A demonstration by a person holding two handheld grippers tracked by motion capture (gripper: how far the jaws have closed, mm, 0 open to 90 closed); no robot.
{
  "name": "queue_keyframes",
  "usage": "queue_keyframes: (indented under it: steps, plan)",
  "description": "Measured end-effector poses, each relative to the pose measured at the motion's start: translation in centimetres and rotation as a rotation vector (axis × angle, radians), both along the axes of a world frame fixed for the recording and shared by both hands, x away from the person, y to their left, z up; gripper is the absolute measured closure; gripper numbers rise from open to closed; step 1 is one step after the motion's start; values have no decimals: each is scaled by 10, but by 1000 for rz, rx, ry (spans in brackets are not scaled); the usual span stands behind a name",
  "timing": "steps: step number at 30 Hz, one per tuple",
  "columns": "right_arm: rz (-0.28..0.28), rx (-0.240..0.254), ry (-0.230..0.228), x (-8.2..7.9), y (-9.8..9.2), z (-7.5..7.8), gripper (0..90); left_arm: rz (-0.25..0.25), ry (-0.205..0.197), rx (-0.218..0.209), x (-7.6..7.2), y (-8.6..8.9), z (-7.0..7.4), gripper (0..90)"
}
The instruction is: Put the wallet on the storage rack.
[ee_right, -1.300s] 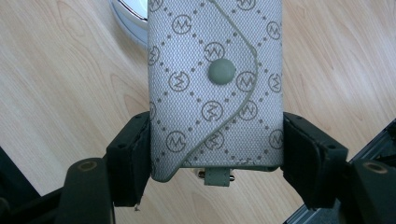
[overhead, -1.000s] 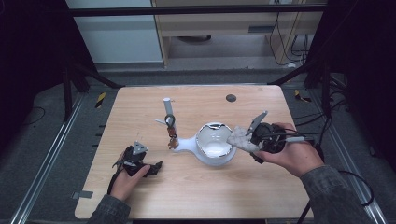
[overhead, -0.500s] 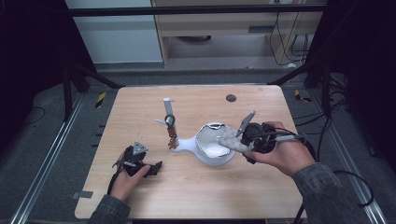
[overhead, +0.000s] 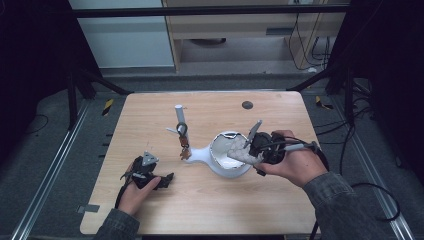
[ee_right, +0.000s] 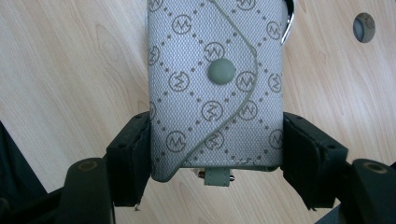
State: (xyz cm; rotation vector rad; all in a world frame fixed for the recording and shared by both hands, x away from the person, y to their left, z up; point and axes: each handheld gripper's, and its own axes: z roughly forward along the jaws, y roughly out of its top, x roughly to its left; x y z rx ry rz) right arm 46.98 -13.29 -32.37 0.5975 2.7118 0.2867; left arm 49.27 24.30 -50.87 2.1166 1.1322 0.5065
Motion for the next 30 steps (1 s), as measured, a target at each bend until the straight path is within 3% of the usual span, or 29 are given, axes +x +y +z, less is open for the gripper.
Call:
queue_keyframes:
  steps: [17,30]
  plan:
    - [34,-32,40,0,17,-18,313,0,0,0,0,0,0,11]
    - [22,-93,59,24,32,-35,313,0,1,0,0,0,0,11]
